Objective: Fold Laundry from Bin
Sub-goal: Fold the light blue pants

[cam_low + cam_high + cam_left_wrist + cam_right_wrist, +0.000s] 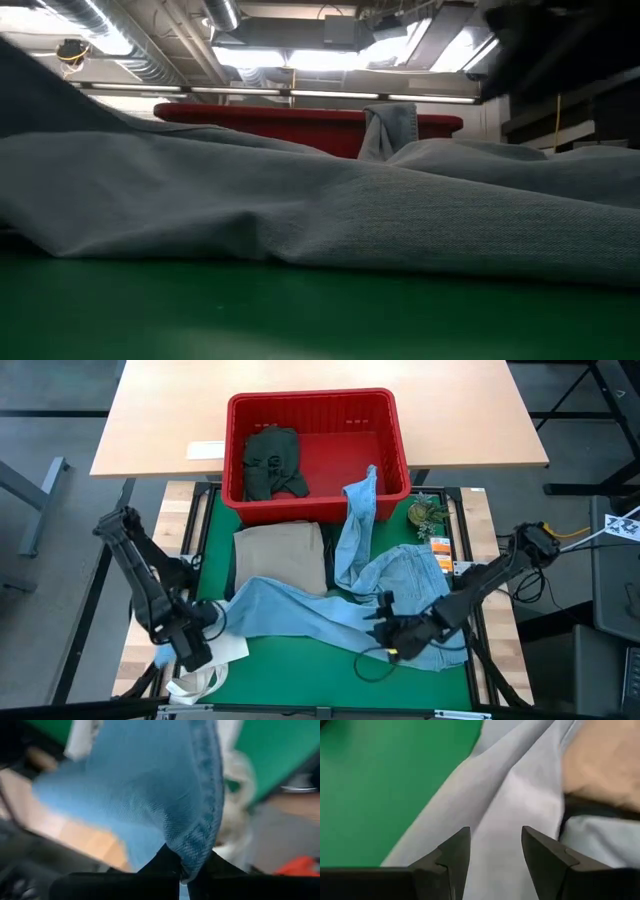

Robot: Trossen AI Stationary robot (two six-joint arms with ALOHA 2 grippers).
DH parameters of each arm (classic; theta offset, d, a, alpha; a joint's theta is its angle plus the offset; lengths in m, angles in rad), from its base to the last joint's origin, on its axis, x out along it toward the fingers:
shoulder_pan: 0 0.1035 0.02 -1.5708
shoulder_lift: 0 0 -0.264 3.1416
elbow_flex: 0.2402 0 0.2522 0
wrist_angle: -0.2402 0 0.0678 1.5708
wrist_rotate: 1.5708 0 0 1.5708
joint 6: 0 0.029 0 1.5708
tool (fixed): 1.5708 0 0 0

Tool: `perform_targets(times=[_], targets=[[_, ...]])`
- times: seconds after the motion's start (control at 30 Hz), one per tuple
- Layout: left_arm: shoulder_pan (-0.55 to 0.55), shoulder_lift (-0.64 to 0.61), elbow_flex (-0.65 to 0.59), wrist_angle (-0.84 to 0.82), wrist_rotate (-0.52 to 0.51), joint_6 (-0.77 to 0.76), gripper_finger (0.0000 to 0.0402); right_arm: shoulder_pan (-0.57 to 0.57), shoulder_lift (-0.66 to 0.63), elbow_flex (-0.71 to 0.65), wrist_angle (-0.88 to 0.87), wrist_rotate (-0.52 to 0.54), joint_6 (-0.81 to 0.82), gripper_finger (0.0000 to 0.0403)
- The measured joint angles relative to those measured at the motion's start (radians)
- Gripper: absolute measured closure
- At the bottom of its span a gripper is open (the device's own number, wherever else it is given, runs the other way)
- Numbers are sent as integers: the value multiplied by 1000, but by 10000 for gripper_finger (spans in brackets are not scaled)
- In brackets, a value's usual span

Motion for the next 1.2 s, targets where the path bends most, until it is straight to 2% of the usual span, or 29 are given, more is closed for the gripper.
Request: perform_targets(times=[0.1,0.23,0.47,0.67,0.8,1.0,1.2], targets=[[58,-1,89,6,-41,15,398,-60,0,0,58,-8,-99,226],[130,-1,172,42,-155,14,399,-126,0,0,144,-38,-215,226],[276,-2,189,241,-354,13,400,-207,0,0,236,-88,-298,226],[417,-1,189,415,-384,73,401,-226,0,0,259,-175,-295,226],[485,7,172,515,-384,164,401,-224,0,0,414,-249,-251,226],[548,8,118,613,-395,195,401,-225,0,0,648,-225,-163,226],[573,8,84,685,-394,196,401,-225,8,0,756,-170,-156,226]])
